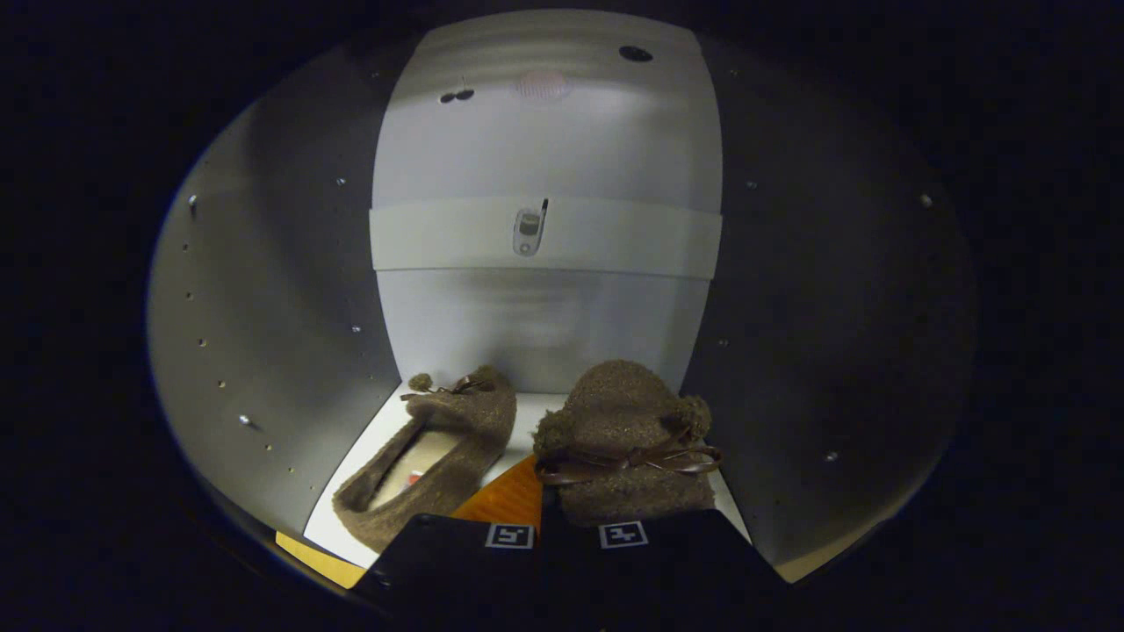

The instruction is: Open the shoe cabinet door, grab the shoes and put them into the shoe cabinet, then close the shoe cabinet door.

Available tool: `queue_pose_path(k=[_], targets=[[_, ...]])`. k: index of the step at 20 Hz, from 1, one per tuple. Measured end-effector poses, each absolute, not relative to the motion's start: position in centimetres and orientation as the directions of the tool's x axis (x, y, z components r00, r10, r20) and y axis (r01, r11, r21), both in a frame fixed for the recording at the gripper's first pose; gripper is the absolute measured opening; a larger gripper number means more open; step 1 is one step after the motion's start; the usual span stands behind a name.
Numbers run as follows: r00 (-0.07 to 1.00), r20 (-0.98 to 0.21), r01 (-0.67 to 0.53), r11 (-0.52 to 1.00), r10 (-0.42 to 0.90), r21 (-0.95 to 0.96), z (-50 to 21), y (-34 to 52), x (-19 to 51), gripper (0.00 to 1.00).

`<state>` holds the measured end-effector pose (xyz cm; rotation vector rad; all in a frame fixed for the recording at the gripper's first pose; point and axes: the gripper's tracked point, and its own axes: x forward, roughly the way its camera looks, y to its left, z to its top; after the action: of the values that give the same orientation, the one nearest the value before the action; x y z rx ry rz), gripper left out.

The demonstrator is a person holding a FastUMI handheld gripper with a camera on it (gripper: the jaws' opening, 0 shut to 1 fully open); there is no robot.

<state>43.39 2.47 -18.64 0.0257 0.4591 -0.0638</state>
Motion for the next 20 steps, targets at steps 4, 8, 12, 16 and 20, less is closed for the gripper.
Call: queue_pose_path(k=[4,8,12,16,20], targets=[[0.863,-0.495,0.094,0.995,-0.101,-0.039,-21.3,1.1,46.2,0.12],[0.812,-0.572,0.099,0.993,-0.117,-0.063,-23.7,0.7,47.1,0.16],[0.797,-0.595,0.095,0.995,-0.101,-0.042,-24.1,1.4,46.7,0.28],[0.772,-0.633,0.076,0.997,-0.067,-0.013,-23.9,2.1,44.9,0.57],[0.752,-0.658,0.048,0.999,-0.043,-0.011,-23.3,2.5,42.9,0.76]])
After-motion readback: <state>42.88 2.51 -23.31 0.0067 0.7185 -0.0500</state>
